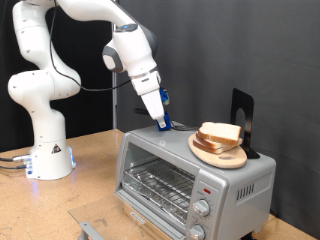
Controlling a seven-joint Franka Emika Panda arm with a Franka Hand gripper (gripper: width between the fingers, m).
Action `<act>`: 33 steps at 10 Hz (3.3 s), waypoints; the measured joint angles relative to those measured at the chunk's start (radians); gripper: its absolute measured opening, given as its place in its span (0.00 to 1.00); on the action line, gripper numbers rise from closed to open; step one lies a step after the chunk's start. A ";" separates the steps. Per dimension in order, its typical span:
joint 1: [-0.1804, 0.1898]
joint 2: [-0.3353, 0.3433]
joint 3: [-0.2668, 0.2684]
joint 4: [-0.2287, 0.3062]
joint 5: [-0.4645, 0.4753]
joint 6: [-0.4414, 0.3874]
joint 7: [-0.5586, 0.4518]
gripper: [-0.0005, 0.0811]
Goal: Make a piece of toast with the oven
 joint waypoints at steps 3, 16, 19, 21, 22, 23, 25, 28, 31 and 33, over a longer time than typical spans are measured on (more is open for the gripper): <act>0.000 0.010 0.008 0.000 0.000 0.016 0.000 1.00; 0.026 -0.107 -0.083 0.067 0.117 -0.193 -0.069 0.54; 0.028 -0.130 -0.093 0.058 0.157 -0.167 -0.072 0.54; 0.039 -0.150 -0.094 0.027 0.300 -0.004 -0.096 0.54; 0.040 -0.169 -0.103 0.013 0.352 0.036 -0.098 0.54; 0.030 -0.193 -0.115 -0.001 0.365 0.044 -0.066 0.54; -0.045 -0.248 -0.135 -0.022 0.269 -0.057 0.046 0.54; -0.079 -0.278 -0.129 -0.038 0.249 -0.091 0.097 0.54; -0.137 -0.298 -0.079 -0.084 0.222 -0.035 0.279 0.54; -0.196 -0.316 -0.075 -0.091 0.160 -0.083 0.346 0.54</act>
